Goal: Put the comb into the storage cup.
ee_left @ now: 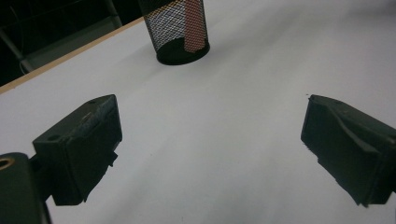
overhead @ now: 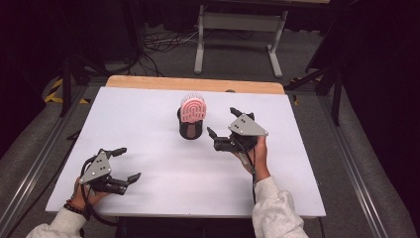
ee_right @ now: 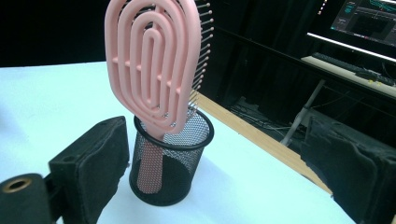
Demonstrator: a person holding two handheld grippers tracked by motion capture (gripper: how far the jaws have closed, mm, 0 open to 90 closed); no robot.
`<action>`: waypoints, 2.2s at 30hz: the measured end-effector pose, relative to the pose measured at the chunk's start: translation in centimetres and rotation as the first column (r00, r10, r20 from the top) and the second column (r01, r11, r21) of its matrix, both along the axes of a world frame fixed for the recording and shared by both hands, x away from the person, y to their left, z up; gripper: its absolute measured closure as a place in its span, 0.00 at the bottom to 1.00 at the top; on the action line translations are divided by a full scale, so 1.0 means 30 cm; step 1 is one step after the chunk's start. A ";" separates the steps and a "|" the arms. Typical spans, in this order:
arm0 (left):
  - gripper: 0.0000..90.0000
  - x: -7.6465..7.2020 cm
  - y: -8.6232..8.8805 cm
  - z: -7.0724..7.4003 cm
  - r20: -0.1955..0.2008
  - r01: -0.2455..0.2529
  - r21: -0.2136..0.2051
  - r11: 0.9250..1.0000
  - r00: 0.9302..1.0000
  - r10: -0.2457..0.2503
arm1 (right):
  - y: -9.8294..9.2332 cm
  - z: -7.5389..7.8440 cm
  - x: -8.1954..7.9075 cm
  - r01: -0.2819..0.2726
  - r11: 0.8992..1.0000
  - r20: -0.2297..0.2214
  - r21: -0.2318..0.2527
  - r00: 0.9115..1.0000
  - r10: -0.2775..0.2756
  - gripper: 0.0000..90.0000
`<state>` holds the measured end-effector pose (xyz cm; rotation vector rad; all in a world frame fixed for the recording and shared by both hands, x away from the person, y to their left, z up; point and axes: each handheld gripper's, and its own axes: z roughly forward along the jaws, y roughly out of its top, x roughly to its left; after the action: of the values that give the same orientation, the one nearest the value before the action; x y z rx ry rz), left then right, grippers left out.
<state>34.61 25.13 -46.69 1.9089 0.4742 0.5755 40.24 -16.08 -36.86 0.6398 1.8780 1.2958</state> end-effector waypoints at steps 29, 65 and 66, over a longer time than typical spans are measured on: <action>0.07 0.001 0.001 -0.001 -0.002 0.001 0.003 1.000 1.000 -0.001 | -0.089 -0.023 -0.103 0.000 0.997 0.031 -0.072 1.000 0.002 0.12; 0.07 0.004 -0.002 -0.002 -0.003 0.004 0.012 1.000 1.000 -0.004 | -0.166 -0.096 -0.214 -0.018 0.994 0.021 -0.108 1.000 0.020 0.13; 0.07 0.004 -0.002 -0.002 -0.002 0.005 0.012 1.000 1.000 -0.005 | -0.167 -0.099 -0.216 -0.016 0.994 0.020 -0.111 1.000 0.018 0.13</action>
<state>34.72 25.07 -46.73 1.9219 0.4680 0.5745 33.77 -21.10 -39.83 0.5515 1.9275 1.1944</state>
